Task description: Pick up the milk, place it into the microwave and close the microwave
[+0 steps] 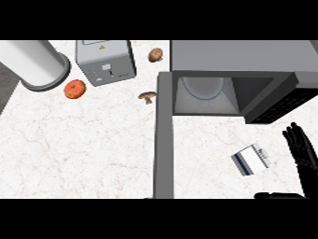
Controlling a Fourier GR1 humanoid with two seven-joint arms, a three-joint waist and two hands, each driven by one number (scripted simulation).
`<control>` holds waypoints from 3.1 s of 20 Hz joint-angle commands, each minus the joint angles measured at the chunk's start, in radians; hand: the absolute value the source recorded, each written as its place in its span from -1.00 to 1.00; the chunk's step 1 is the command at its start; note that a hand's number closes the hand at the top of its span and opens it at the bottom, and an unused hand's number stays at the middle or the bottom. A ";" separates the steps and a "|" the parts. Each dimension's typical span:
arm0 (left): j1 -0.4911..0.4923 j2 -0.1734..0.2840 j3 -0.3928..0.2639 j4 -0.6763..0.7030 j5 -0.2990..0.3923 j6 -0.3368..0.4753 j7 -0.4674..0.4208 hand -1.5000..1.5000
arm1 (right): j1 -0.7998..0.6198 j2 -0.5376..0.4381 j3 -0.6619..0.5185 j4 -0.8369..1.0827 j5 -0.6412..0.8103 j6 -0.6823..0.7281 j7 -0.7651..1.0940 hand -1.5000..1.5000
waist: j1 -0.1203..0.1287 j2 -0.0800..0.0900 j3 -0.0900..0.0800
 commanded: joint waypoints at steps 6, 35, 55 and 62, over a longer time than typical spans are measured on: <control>0.081 -0.077 0.062 -0.039 0.065 -0.092 0.019 -1.00 | -0.146 -0.038 -0.034 0.445 0.118 -0.062 -0.244 -1.00 | -0.001 0.001 0.000; 0.041 -0.051 0.168 0.027 0.168 -0.163 0.095 -1.00 | -0.536 -0.069 -0.070 1.298 0.216 -0.068 -0.751 1.00 | 0.013 0.008 0.003; 0.046 -0.070 0.198 0.040 0.214 -0.186 0.154 -1.00 | -0.666 0.089 -0.126 1.223 0.134 -0.278 -0.656 1.00 | -0.001 0.003 0.000; 0.029 -0.099 0.172 0.073 0.190 -0.215 0.178 -1.00 | -0.789 0.065 -0.136 1.198 0.125 -0.319 -0.529 1.00 | 0.000 0.003 0.000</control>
